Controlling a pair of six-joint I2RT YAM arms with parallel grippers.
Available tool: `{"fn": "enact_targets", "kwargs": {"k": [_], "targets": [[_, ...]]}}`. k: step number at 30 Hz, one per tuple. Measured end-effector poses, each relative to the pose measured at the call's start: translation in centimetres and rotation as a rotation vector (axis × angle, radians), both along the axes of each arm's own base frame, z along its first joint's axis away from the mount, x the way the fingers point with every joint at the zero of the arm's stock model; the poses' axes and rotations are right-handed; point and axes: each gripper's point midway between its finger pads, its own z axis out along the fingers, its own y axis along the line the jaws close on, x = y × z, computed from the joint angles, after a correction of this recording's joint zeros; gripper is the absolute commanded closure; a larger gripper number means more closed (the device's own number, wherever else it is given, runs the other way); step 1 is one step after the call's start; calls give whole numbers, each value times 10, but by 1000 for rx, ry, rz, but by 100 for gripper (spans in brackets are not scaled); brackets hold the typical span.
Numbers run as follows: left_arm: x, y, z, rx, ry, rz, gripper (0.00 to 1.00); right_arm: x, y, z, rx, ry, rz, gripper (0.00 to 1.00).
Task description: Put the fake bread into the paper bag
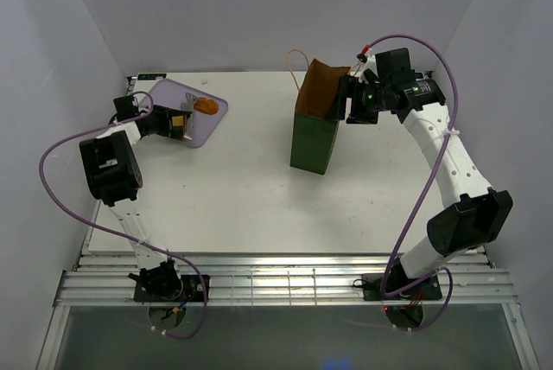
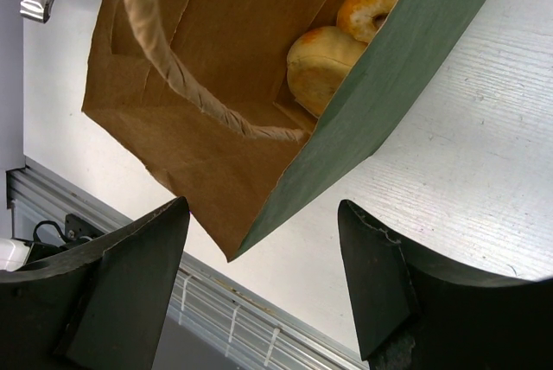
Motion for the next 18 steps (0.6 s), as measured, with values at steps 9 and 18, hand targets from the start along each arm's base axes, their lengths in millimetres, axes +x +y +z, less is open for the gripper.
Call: {"fn": "enact_targets", "kwargs": {"k": [9,18], "targets": [[4,-1,12,17,-35,-44,44,1,-1,0,-3,-2,-3,25],[-17,-6,23,42,-29,-62,44,1,-1,0,-3,-1,-8,25]]}}
